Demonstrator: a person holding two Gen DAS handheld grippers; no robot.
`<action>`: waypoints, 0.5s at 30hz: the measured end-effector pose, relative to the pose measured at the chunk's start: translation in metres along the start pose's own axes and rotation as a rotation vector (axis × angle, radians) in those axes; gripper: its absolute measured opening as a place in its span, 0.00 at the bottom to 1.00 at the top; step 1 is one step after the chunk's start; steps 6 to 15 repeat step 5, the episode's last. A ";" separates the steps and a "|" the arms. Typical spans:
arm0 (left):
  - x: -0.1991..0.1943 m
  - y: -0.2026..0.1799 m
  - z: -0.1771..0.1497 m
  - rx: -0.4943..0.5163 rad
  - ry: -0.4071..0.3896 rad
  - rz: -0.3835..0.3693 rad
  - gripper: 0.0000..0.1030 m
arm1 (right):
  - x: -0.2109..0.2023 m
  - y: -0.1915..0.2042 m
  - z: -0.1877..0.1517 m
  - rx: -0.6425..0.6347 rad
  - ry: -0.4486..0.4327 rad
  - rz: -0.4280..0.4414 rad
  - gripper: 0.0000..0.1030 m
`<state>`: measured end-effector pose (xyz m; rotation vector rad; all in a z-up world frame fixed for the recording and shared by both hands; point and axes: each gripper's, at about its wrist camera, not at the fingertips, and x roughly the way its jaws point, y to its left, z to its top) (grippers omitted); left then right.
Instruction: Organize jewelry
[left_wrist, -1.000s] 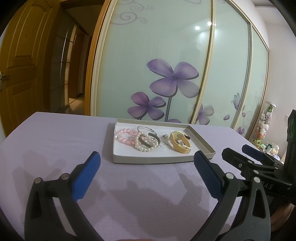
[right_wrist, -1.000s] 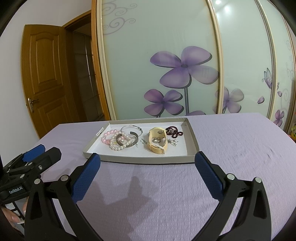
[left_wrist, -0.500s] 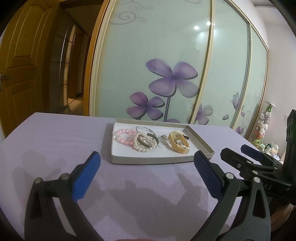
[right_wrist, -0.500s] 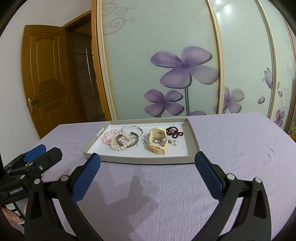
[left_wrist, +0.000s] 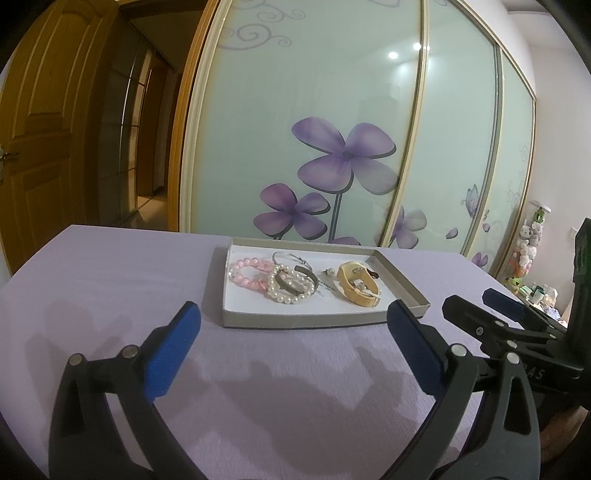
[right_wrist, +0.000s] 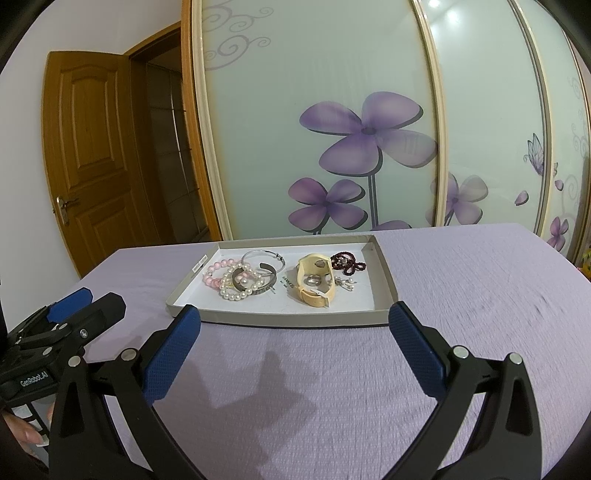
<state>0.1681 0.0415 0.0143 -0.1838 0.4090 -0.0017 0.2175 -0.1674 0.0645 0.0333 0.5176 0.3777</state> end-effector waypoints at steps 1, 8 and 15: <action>0.000 0.000 0.000 0.000 0.001 0.000 0.98 | 0.001 0.000 0.000 0.000 0.001 0.001 0.99; 0.001 0.000 0.001 0.000 0.003 0.001 0.98 | 0.001 0.000 -0.001 0.001 0.001 0.002 0.99; 0.001 0.000 0.001 0.000 0.003 0.001 0.98 | 0.001 0.000 -0.001 0.001 0.001 0.002 0.99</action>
